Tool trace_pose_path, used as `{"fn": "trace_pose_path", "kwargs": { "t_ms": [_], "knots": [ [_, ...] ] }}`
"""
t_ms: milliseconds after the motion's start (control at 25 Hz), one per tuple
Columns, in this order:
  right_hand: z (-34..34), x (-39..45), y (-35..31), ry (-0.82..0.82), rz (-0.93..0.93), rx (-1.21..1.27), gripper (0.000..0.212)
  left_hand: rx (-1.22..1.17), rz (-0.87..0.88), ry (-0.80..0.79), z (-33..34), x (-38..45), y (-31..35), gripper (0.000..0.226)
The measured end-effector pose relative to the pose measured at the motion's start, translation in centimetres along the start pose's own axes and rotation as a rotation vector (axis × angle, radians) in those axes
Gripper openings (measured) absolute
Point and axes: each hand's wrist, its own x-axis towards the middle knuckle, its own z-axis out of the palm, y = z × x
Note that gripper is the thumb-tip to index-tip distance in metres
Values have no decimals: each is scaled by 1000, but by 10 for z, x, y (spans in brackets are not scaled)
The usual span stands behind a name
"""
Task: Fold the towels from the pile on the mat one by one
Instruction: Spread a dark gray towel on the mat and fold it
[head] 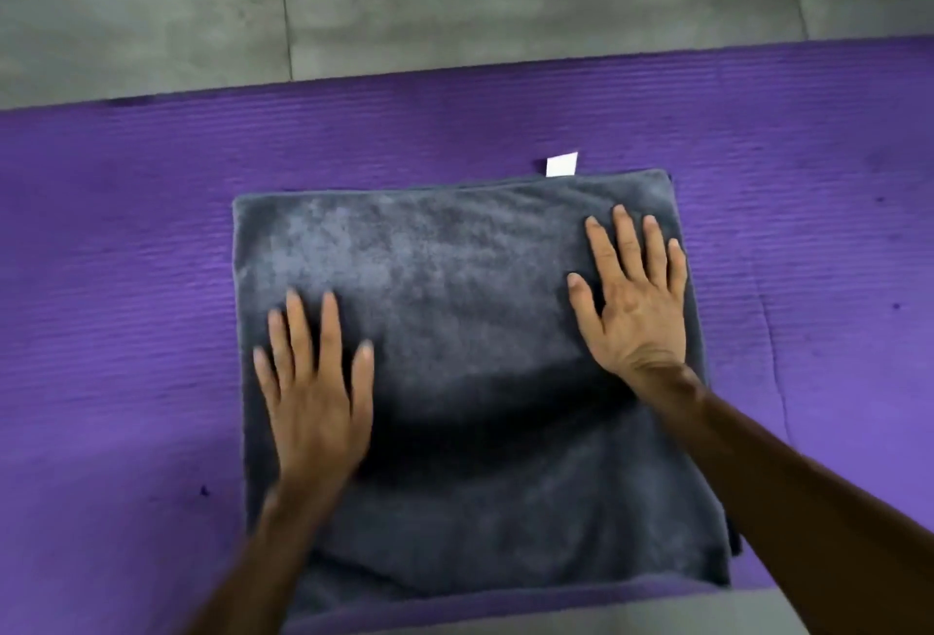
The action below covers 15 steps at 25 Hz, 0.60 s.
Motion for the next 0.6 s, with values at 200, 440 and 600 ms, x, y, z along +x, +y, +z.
{"fn": "trace_pose_path", "kwargs": {
  "t_ms": [200, 440, 600],
  "knots": [
    [-6, 1, -1, -53, 2, 14, 71, 107, 37, -84, 3, -163, -64, 61],
    [-18, 6, 2, -251, 35, -2, 84, 18, 2, -105, 2, -158, -67, 63],
    [-17, -83, -8, -115, -220, -8, 66, -23, 64, -115, -3, -166, -73, 67]
  ]
}}
